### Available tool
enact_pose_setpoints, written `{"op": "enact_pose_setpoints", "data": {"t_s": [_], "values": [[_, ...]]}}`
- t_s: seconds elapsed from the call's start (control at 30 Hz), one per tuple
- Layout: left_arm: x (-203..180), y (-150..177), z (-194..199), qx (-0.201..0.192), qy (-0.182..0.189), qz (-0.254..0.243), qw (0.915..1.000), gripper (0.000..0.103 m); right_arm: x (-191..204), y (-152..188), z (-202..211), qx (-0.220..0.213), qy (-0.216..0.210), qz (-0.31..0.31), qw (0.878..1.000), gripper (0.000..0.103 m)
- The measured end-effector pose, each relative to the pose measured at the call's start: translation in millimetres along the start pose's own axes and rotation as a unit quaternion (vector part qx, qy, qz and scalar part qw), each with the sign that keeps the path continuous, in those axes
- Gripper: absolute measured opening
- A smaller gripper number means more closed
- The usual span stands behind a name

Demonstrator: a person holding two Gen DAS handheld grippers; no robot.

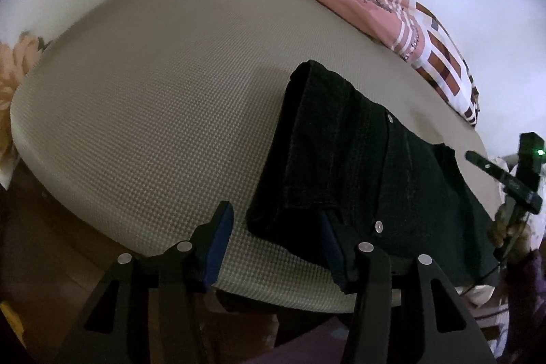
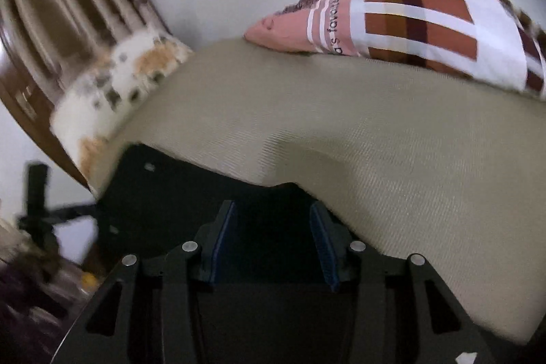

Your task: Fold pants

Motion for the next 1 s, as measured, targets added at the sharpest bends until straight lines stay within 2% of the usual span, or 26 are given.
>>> {"op": "enact_pose_setpoints", "data": {"t_s": [0.1, 0.13, 0.23, 0.33, 0.57, 0.73, 0.87, 1.0], "values": [[1.2, -0.3, -1.0, -0.001, 0.004, 0.006, 1.0, 0.052, -7.3, -1.8, -21.9, 0.032, 0.013, 0.007, 0.999, 0.043], [1.9, -0.1, -1.1, -0.001, 0.005, 0.008, 1.0, 0.052, -10.2, -2.0, -28.4, 0.041, 0.019, 0.01, 0.999, 0.04], [3.9, -0.5, -1.9, 0.0, 0.009, 0.014, 0.9999, 0.053, -12.3, 1.2, -43.7, 0.07, 0.019, 0.02, 0.997, 0.022], [7.4, -0.4, -2.3, 0.002, 0.012, 0.021, 0.9997, 0.057, -4.2, 0.7, -43.7, 0.078, 0.018, 0.048, 0.996, 0.014], [9.9, 0.2, -2.0, 0.002, 0.017, 0.031, 0.9994, 0.058, 0.2, -5.8, -52.2, 0.082, 0.027, 0.066, 0.994, 0.013], [9.0, 0.2, -1.7, 0.0, 0.014, 0.028, 0.9995, 0.058, -5.1, -9.6, -53.0, 0.076, 0.011, 0.033, 0.996, 0.015], [8.4, 0.8, -0.8, -0.002, 0.013, 0.029, 0.9995, 0.06, -1.3, -5.7, -50.7, 0.032, 0.053, 0.032, 0.998, 0.005], [4.5, -1.7, -1.3, -0.011, -0.001, 0.015, 0.9998, 0.062, -6.1, -6.2, -57.6, -0.005, 0.077, 0.004, 0.997, 0.004]]}}
Point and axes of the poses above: each gripper's, at about its wrist camera, not at the fingertips, and z roughly against the way its jaws point, x to its left, y to its underside, the point moved 4 cm from there along -z, roughly the way its jaws point, and after that the axes turned 13 degrees about -z, right-handed, at the moved point
